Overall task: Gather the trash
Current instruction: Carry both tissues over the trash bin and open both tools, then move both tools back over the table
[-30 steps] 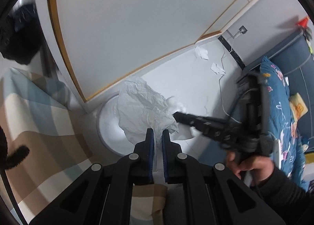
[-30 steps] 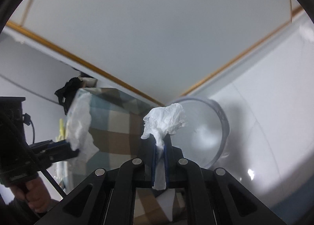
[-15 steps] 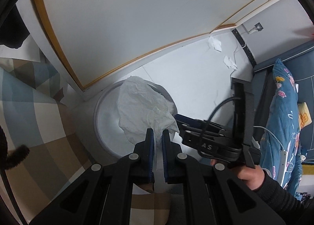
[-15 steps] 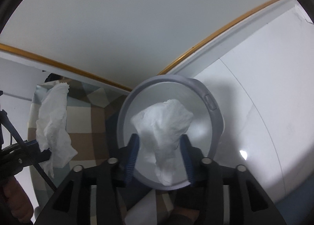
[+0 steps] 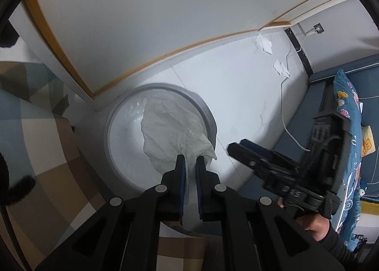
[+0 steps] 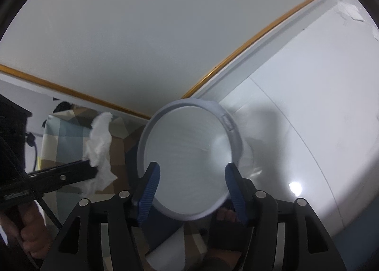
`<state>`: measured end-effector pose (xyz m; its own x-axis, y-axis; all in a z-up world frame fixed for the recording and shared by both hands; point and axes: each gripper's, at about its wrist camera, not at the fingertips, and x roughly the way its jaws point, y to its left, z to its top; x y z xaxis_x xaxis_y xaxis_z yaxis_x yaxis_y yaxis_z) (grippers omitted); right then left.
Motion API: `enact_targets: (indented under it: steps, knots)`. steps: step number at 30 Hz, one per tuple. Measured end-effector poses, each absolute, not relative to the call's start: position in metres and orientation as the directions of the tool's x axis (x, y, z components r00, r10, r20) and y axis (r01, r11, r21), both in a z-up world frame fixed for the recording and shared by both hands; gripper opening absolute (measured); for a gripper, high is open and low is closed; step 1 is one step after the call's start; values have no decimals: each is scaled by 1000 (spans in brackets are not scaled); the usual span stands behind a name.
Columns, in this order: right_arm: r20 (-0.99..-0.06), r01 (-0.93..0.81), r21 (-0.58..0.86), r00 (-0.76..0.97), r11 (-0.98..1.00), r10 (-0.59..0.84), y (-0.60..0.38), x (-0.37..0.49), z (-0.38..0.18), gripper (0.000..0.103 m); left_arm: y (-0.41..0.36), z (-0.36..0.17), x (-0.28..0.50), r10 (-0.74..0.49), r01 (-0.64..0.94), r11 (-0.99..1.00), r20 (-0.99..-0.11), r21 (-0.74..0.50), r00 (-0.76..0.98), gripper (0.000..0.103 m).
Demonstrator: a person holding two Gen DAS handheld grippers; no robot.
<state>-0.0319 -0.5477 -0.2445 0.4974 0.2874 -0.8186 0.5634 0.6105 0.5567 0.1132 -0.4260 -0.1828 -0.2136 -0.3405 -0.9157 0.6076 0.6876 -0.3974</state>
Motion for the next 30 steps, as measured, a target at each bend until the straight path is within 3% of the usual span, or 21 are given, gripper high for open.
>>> enact_targets:
  steps: [6, 14, 21, 30]
  knots:
    - [-818, 579, 550, 518, 602, 249, -551, -44, -233, 61, -431, -188, 110, -309, 615, 694, -927, -374, -215, 9]
    - [-811, 587, 547, 548, 596, 205, -556, -52, -218, 62, -432, -191, 110, -309, 607, 704, -929, -368, -205, 42]
    - [-808, 599, 550, 556, 582, 192, -559, -59, -214, 62, -428, -191, 109, -341, 600, 699, -919, -389, -199, 43]
    - [-814, 598, 527, 559, 604, 156, -557, -62, -191, 67, -402, -146, 102, -379, 622, 724, -925, -298, -2, 44]
